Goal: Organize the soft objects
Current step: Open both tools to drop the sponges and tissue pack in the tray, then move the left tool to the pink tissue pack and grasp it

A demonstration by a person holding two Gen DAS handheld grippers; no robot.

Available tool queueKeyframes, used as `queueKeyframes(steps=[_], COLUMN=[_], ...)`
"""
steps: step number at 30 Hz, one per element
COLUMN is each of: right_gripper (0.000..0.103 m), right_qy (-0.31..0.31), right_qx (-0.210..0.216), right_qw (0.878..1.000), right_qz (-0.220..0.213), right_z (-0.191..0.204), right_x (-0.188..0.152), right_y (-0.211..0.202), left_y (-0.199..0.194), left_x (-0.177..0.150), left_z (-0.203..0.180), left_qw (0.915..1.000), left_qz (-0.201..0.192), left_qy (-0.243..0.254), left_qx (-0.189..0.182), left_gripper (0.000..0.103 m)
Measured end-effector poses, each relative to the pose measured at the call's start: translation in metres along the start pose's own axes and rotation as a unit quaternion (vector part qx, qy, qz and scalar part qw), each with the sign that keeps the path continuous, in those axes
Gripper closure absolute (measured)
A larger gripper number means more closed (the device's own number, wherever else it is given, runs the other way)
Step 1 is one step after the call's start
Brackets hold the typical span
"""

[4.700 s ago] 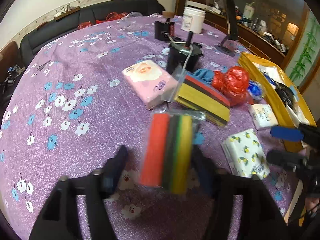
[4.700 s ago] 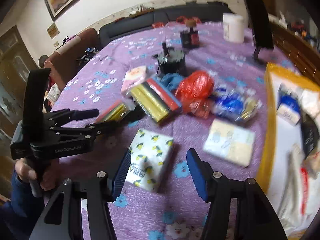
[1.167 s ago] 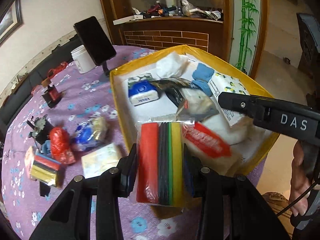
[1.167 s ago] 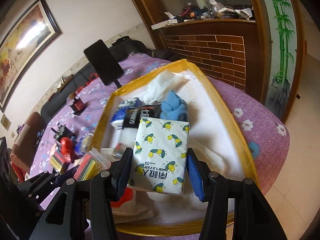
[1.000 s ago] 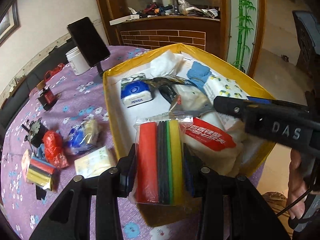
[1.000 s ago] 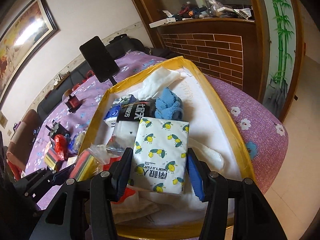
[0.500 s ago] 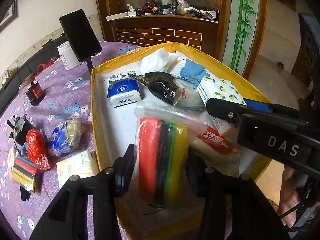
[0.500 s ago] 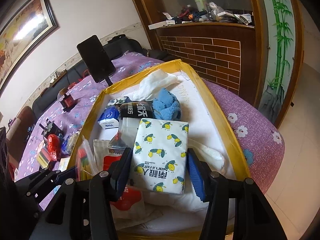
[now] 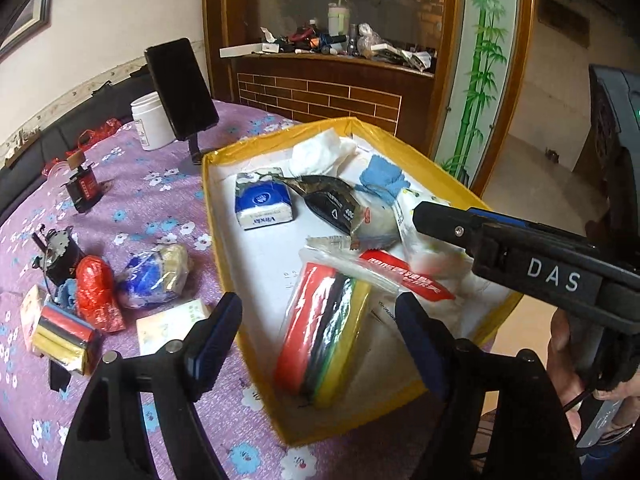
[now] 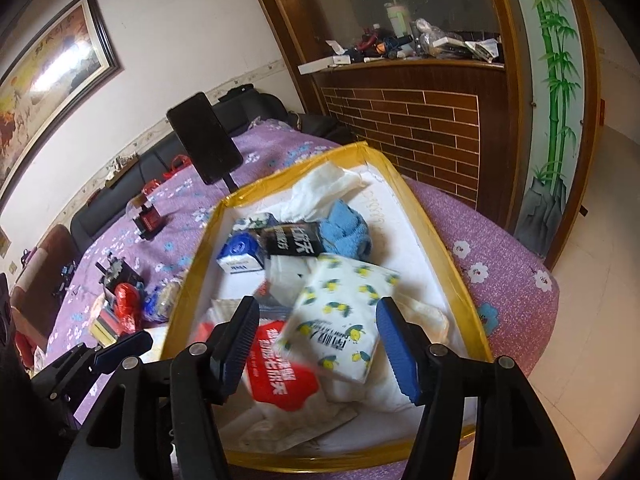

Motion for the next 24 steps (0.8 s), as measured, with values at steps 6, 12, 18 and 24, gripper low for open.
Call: queueKeyframes(steps=[6, 12, 18, 24], right_gripper=[0.035, 0.034, 0.034, 0.034], right_qy=[-0.016, -0.042, -0.059, -0.078], right_qx=[0.013, 0.028, 0.037, 0.047], right_qw=[1.0, 0.999, 0.998, 0.996], right_qz=[-0.012, -0.004, 0.008, 0.021], right_z=[0.023, 0.053, 0.077, 0.098], right_x=[0.002, -0.002, -0.008, -0.014], right_y=[-0.006, -0.002, 0.006, 0.013], left_y=[-0.019, -0.032, -0.038, -0.042], left_x=[-0.002, -0.009, -0.02, -0.028], left_z=[0.025, 0.055, 0.088, 0.122], left_qw=[0.9995, 0.9982, 0.9957, 0.9918], left_qz=[-0.017, -0.025, -0.022, -0.019], left_qy=[-0.028, -0.055, -0.089, -0.126], left_qx=[-0.002, 0.005, 0.012, 0.017], left_gripper=[0.024, 0.023, 0.023, 0.023])
Point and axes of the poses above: each gripper's, at about its wrist camera, not at the fingertips, and y roughly the way its jaws point, z to its left, x to its top, the point moved 1 cm from there along y, roughly the way its jaws point, and after that the axes turned 15 degrees about x, right-handed, at the moved point
